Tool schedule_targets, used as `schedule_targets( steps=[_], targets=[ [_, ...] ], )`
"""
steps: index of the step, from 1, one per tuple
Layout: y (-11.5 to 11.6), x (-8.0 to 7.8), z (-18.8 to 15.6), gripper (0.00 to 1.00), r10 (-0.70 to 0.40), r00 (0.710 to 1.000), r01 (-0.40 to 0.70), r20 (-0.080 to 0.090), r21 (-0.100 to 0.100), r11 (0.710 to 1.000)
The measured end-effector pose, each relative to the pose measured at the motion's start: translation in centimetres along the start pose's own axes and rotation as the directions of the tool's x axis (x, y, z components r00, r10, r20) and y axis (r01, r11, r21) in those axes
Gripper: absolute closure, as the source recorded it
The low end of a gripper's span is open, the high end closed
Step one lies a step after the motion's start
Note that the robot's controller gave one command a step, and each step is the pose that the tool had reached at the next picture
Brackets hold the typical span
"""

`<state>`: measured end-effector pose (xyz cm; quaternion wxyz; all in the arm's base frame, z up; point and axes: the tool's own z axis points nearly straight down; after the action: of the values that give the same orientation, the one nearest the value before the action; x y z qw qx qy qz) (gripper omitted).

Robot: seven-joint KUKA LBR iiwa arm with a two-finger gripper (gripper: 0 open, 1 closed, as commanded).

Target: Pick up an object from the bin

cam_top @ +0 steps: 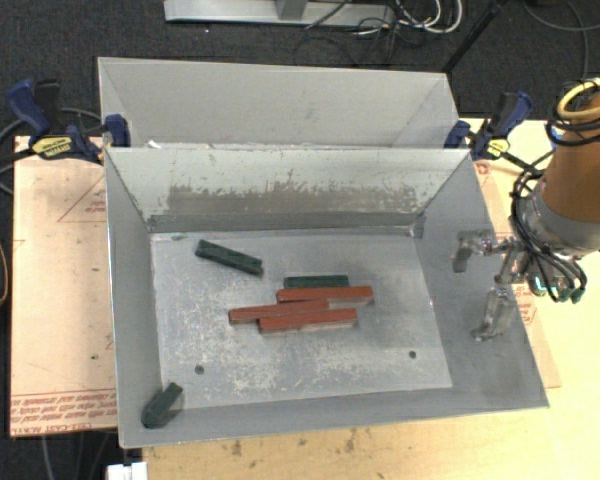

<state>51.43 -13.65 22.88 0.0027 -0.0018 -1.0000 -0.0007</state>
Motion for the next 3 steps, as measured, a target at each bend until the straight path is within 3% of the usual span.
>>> schedule_targets(
  steps=[1, 2, 3],
  targets=[
    [8.7, -1.6, 16.0, 0.00, -0.453, 0.892, 0.453, 0.008, 0.003, 0.892],
    [16.6, -6.6, 12.6, 0.00, -0.399, 0.917, 0.399, 0.016, 0.002, 0.917],
    [15.2, -7.9, 12.6, 0.00, -0.411, 0.912, 0.411, 0.009, 0.004, 0.912]
  ],
)
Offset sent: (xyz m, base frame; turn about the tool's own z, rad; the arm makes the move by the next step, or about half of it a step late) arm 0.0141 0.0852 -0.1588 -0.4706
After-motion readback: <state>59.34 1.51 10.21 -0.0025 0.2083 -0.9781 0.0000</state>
